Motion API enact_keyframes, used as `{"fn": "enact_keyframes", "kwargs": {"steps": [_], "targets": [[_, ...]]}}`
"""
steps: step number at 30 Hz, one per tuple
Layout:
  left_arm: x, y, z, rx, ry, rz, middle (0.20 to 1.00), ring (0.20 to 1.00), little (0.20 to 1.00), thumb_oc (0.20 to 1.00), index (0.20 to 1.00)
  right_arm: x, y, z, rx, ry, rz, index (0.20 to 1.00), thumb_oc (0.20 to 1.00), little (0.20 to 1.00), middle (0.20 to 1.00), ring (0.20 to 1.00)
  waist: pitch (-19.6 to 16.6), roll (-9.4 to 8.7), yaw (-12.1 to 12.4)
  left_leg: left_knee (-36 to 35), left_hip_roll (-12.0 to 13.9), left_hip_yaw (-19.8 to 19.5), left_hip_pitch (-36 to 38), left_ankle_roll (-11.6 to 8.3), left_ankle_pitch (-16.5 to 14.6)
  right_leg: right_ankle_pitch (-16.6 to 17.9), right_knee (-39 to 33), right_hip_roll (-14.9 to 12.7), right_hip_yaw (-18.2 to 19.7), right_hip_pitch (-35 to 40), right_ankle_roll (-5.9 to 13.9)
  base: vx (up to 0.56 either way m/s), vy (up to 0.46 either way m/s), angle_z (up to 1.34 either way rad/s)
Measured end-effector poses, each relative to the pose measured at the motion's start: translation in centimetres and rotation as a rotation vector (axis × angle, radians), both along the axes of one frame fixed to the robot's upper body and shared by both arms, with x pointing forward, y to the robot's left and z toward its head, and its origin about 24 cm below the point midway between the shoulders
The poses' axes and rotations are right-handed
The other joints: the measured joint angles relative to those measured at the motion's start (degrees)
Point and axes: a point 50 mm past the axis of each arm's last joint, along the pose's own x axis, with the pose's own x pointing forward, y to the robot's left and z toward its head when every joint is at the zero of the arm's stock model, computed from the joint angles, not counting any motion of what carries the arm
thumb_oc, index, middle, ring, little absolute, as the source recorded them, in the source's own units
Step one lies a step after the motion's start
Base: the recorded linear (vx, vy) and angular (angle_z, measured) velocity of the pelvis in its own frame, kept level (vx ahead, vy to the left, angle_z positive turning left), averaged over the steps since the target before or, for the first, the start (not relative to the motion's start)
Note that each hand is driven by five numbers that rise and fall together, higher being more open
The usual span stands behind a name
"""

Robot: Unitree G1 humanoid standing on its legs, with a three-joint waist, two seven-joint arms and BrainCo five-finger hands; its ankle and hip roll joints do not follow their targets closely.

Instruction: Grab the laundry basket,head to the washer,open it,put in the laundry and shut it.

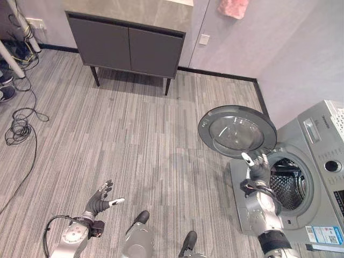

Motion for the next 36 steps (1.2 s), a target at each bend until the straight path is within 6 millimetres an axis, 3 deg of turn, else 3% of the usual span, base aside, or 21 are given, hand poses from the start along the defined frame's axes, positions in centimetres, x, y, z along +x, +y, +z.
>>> {"fn": "enact_keyframes", "kwargs": {"steps": [2, 4, 7, 9, 13, 14, 18, 20, 24, 26, 30, 33, 36], "targets": [[-0.6, 0.5, -1.0, 0.022, 0.036, 0.036, 1.000, 1.000, 1.000, 1.000, 1.000, -2.5, -2.2, -1.6, -0.031, 0.077, -0.116, 1.000, 1.000, 1.000, 1.000, 1.000, -2.1, 0.73, -1.5, -0.9, 0.4, 0.5, 1.7, 0.20, 0.0, 0.1, 0.0, 0.1, 0.3, 0.9, -0.12, 0.04, 0.060, -0.10], [-1.3, 0.7, -1.9, 0.012, 0.073, 0.083, 1.000, 1.000, 1.000, 1.000, 1.000, -4.1, -2.9, -3.0, -0.034, 0.148, -0.151, 1.000, 1.000, 1.000, 1.000, 1.000, -2.8, 1.00, -2.8, -1.6, 0.8, 0.6, 3.2, 0.29, -0.1, -0.2, 0.0, 0.2, 0.3, 2.0, -0.33, 0.01, 0.034, -0.05], [-2.4, 1.1, -3.1, 0.012, 0.130, 0.133, 1.000, 1.000, 1.000, 1.000, 1.000, -6.4, -3.6, -4.8, -0.044, 0.247, -0.177, 1.000, 1.000, 1.000, 1.000, 1.000, -3.6, 0.98, -4.5, -2.6, 1.4, 1.7, 4.8, 0.29, -0.1, -0.4, 0.0, 0.4, 1.3, 2.4, -0.42, 0.00, 0.023, -0.21], [-3.5, 1.2, -3.8, 0.026, 0.178, 0.138, 1.000, 1.000, 1.000, 1.000, 1.000, -8.7, -4.2, -6.2, -0.048, 0.337, -0.202, 1.000, 1.000, 1.000, 1.000, 1.000, -4.3, 0.84, -7.3, -3.7, 2.0, 3.3, 6.0, 0.33, -0.1, -0.5, 0.0, 0.5, 2.9, 2.3, -0.21, -0.01, 0.025, -0.37], [-5.4, 1.8, -5.3, 0.013, 0.260, 0.224, 1.000, 1.000, 1.000, 1.000, 1.000, -12.7, -5.3, -8.0, -0.089, 0.495, -0.242, 1.000, 1.000, 1.000, 1.000, 1.000, -5.8, 0.84, -9.4, -4.8, 2.5, 5.3, 8.1, 1.00, -0.5, -0.7, 0.0, 0.5, 5.0, 2.8, -0.01, -0.01, 0.019, -0.30], [-5.6, 1.8, -5.4, 0.013, 0.264, 0.231, 1.000, 1.000, 1.000, 1.000, 1.000, -14.1, -5.6, -8.4, -0.085, 0.533, -0.265, 1.000, 1.000, 1.000, 1.000, 1.000, -5.8, 1.14, -10.8, -5.0, 2.5, 5.9, 8.6, 0.97, -0.5, -0.9, 0.0, 0.4, 5.2, 2.6, 0.14, 0.00, 0.017, -0.33], [-8.2, 2.0, -7.0, -0.016, 0.354, 0.346, 1.000, 1.000, 1.000, 1.000, 1.000, -19.4, -6.1, -10.5, -0.023, 0.703, -0.346, 1.000, 1.000, 1.000, 1.000, 1.000, -7.0, 1.31, -12.5, -6.3, 3.2, 7.7, 11.2, 1.12, -0.5, -0.9, 0.0, 0.6, 6.4, 4.0, 0.19, 0.00, 0.008, -0.24], [-9.1, 2.0, -7.3, -0.022, 0.382, 0.362, 1.000, 1.000, 1.000, 1.000, 1.000, -21.4, -6.1, -11.1, -0.007, 0.769, -0.367, 1.000, 1.000, 1.000, 1.000, 1.000, -7.0, 1.48, -13.8, -7.4, 3.9, 8.3, 12.8, 1.16, -0.6, -0.9, 0.0, 1.1, 7.0, 4.5, 0.06, -0.01, 0.011, -0.16], [-10.6, 2.2, -7.9, -0.015, 0.447, 0.389, 1.000, 1.000, 1.000, 1.000, 1.000, -23.6, -5.7, -12.1, 0.028, 0.874, -0.386, 1.000, 1.000, 1.000, 1.000, 1.000, -7.3, 1.85, -14.1, -9.1, 5.3, 9.7, 14.0, 0.82, -0.4, -1.0, 0.0, 2.2, 8.1, 4.6, -0.44, 0.00, -0.002, -0.20], [-11.6, 2.3, -8.5, -0.008, 0.507, 0.416, 1.000, 1.000, 1.000, 1.000, 1.000, -27.1, -4.1, -13.9, 0.132, 1.073, -0.398, 1.000, 1.000, 1.000, 1.000, 1.000, -7.6, 1.98, -13.9, -11.1, 6.4, 9.8, 16.0, -0.07, 0.2, -1.0, 0.0, 3.1, 8.2, 5.0, -0.85, 0.00, -0.009, -0.09], [-13.0, 2.1, -9.0, -0.006, 0.565, 0.429, 1.000, 1.000, 1.000, 1.000, 1.000, -29.9, -2.4, -14.7, 0.189, 1.239, -0.339, 1.000, 1.000, 1.000, 1.000, 1.000, -7.7, 2.49, -13.9, -13.4, 7.4, 9.9, 17.3, -0.65, 1.0, -1.2, 0.0, 3.8, 8.2, 5.5, -1.10, 0.00, -0.007, -0.03], [-13.7, 1.9, -9.2, -0.006, 0.591, 0.427, 1.000, 1.000, 1.000, 1.000, 1.000, -31.1, -1.8, -14.8, 0.215, 1.302, -0.310, 1.000, 1.000, 1.000, 1.000, 1.000, -7.7, 2.77, -13.8, -14.6, 8.1, 10.2, 18.0, -0.61, 1.3, -1.2, 0.0, 4.3, 8.3, 5.5, -1.22, 0.01, -0.004, -0.03], [-14.0, 1.0, -9.6, -0.028, 0.601, 0.422, 1.000, 1.000, 1.000, 1.000, 1.000, -30.8, -1.6, -15.0, 0.221, 1.317, -0.288, 1.000, 1.000, 1.000, 1.000, 1.000, -7.7, 3.44, -13.8, -15.1, 8.5, 10.9, 18.1, -0.54, 1.7, -1.1, 0.0, 4.4, 8.3, 5.5, -1.37, 0.00, 0.000, 0.00]]}}
